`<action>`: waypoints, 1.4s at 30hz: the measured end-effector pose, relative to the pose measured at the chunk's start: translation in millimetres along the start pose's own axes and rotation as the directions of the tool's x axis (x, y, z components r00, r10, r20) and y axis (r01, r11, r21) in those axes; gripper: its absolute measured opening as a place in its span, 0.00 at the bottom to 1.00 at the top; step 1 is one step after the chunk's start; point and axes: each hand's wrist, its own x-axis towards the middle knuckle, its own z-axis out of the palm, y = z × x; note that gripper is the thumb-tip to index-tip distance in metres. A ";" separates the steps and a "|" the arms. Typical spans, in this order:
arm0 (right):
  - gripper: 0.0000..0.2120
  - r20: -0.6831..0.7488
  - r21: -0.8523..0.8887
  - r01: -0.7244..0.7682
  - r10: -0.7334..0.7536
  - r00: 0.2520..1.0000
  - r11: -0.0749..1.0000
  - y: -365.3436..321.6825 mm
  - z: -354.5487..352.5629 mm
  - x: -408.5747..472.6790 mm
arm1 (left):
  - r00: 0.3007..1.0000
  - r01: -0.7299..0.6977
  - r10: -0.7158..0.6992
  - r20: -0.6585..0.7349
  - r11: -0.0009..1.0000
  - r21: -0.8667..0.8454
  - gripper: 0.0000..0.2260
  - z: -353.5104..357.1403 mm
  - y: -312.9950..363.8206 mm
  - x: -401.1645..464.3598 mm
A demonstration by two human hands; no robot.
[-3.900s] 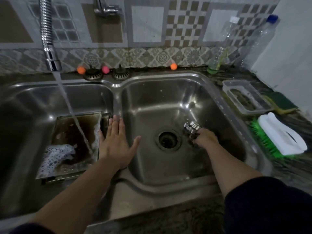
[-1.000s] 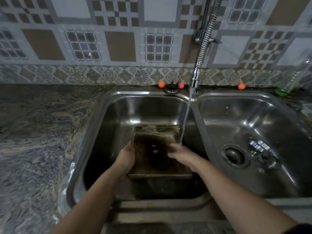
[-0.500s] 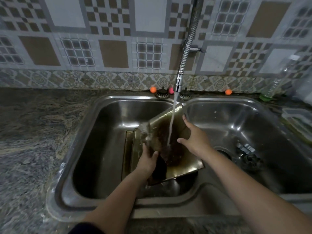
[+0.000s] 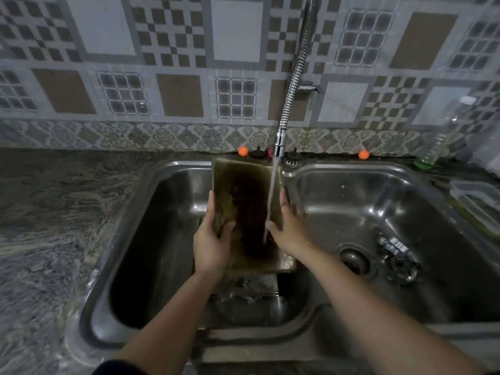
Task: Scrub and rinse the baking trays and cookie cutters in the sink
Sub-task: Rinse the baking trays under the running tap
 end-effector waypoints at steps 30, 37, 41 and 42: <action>0.27 -0.005 0.592 0.002 0.002 1.000 0.806 -37.3 -73.8 -12.0 | 0.913 0.030 -0.059 0.404 0.996 0.079 0.22 78.0 57.2 8.0; 0.28 0.057 0.606 0.044 -0.099 0.993 0.795 -21.9 -87.1 -36.5 | 0.935 0.069 -0.152 0.322 0.964 0.256 0.30 83.5 20.5 49.3; 0.28 0.014 0.655 0.028 -0.049 0.999 0.755 -23.7 -87.3 -24.6 | 0.900 0.310 -0.380 0.216 0.903 0.296 0.24 53.1 -11.5 27.8; 0.28 0.016 0.681 0.007 -0.024 1.000 0.732 -25.1 -86.3 -20.2 | 0.889 0.333 -0.403 0.217 0.894 0.300 0.24 43.6 -17.2 19.5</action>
